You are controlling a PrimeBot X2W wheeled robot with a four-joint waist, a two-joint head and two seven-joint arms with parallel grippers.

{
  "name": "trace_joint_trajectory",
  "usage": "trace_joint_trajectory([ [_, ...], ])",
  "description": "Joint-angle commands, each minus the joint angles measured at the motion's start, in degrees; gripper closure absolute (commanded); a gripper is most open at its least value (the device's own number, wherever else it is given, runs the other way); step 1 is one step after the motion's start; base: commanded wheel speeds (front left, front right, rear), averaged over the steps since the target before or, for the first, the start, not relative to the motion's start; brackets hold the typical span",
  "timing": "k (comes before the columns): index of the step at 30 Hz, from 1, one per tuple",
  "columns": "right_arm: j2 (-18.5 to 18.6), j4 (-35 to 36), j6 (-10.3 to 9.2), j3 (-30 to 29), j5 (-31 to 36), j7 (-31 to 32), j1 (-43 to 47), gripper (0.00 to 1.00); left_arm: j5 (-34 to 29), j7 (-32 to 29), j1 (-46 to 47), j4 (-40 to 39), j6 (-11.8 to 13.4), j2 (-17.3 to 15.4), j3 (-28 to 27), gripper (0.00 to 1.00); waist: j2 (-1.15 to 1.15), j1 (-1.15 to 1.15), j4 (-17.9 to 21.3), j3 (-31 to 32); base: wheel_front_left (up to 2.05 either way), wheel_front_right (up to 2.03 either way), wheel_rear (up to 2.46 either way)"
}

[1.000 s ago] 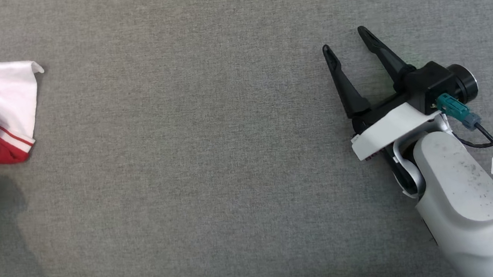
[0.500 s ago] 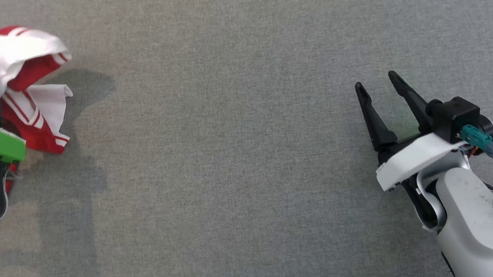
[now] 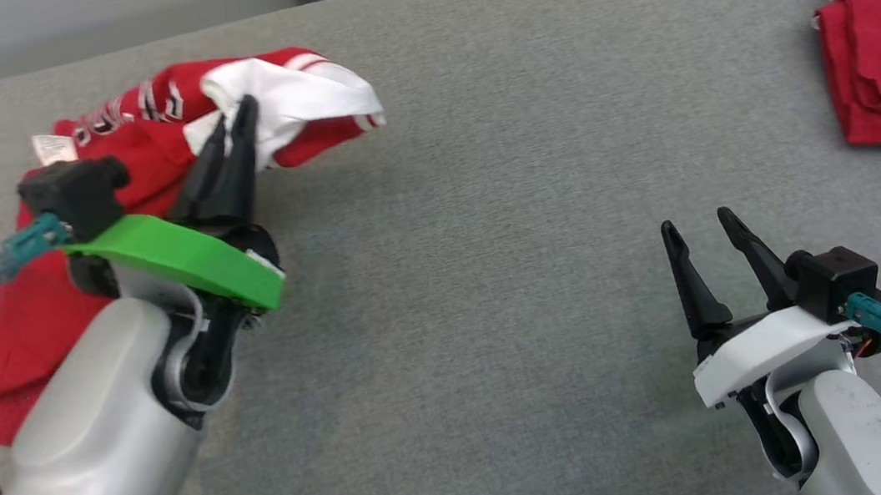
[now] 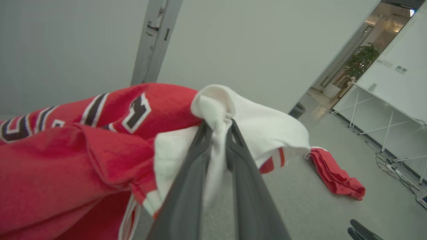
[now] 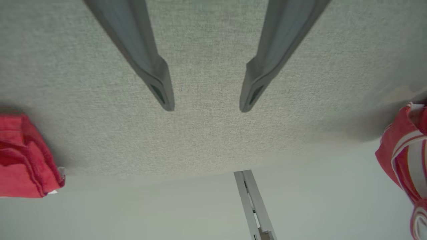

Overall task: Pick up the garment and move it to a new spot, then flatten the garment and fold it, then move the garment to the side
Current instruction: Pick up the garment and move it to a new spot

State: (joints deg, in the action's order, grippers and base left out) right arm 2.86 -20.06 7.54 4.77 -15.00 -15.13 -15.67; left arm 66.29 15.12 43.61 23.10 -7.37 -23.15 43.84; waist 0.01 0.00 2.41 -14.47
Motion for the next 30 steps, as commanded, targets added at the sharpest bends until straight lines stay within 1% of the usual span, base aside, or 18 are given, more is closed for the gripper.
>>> trace_joint_trajectory([
  [1,0.14,0.41,-0.10,0.24,-0.29,0.00,1.13,0.00,-0.37,0.01,-0.60,-0.18,-0.19,1.03,0.84,1.00,-0.01,0.00,7.86,2.27,0.00,0.00,0.00],
  [5,0.11,1.18,-0.11,0.22,-0.75,0.00,2.26,0.00,-1.69,0.01,-0.96,-0.97,-0.19,5.30,5.88,1.00,-0.01,0.00,11.42,2.38,0.00,0.00,0.00],
  [6,0.12,1.21,-0.10,0.58,-0.80,0.00,2.36,0.00,-2.03,0.01,-1.17,-0.98,-0.19,5.84,6.40,1.00,-0.01,0.00,12.02,2.45,0.00,0.00,0.00],
  [7,0.12,1.31,-0.10,0.64,-0.92,0.00,2.73,0.00,-2.76,0.02,-1.37,-1.04,-0.19,7.35,7.44,1.00,-0.01,0.00,12.80,2.52,0.00,0.00,0.00],
  [9,0.14,1.54,-0.10,0.84,-1.15,0.00,2.92,0.00,-4.39,0.02,-2.07,-0.98,-0.19,9.09,8.72,1.00,-0.01,0.00,13.62,2.52,0.00,0.00,0.00],
  [10,0.13,1.65,-0.10,0.91,-1.20,0.00,3.05,0.00,-5.26,0.01,-2.40,-0.90,-0.19,9.68,8.90,0.79,-0.01,0.00,13.82,2.53,0.00,0.00,0.00],
  [11,0.13,1.77,-0.10,1.01,-1.17,0.00,3.33,0.00,-6.16,0.01,-3.10,-0.62,-0.19,10.38,8.65,0.19,-0.01,0.00,13.98,2.53,0.00,0.00,0.00],
  [12,0.13,1.89,-0.10,0.99,-1.17,0.00,3.50,0.00,-7.05,0.01,-3.78,-0.29,-0.19,10.87,8.11,0.00,-0.01,0.00,14.01,2.51,0.00,0.00,0.00],
  [14,0.13,1.84,-0.11,0.86,-1.29,0.00,3.58,0.00,-8.81,0.01,-5.48,0.52,-0.19,11.59,7.06,0.00,-0.01,0.00,13.70,2.48,0.00,0.00,0.00],
  [17,0.09,1.62,-0.10,1.08,-1.26,0.00,3.45,0.00,-12.44,0.01,-8.46,1.60,-0.19,11.53,2.30,0.00,-0.01,0.00,12.33,2.74,0.00,0.00,0.00],
  [20,0.17,1.23,-0.10,0.88,-0.90,0.00,3.39,0.00,-16.68,0.00,-12.41,2.42,-0.19,10.80,-3.32,0.00,-0.01,0.00,10.33,3.38,0.00,0.00,0.00],
  [22,0.13,0.73,-0.10,0.94,-0.45,0.00,3.08,0.00,-18.67,0.00,-15.89,2.30,-0.19,11.14,-9.63,0.00,-0.01,0.00,8.81,4.00,0.00,0.00,0.00],
  [28,0.15,-1.01,-0.10,0.72,-0.18,0.00,3.10,0.00,-27.83,0.00,-25.34,0.79,-0.19,10.31,-20.00,0.00,-0.01,0.00,4.46,6.61,0.00,0.00,0.00],
  [30,0.18,-1.66,-0.10,0.53,0.10,0.00,3.72,0.00,-30.12,0.01,-28.57,0.66,-0.19,10.94,-24.11,0.00,-0.01,0.00,3.16,7.71,0.00,0.00,0.00],
])
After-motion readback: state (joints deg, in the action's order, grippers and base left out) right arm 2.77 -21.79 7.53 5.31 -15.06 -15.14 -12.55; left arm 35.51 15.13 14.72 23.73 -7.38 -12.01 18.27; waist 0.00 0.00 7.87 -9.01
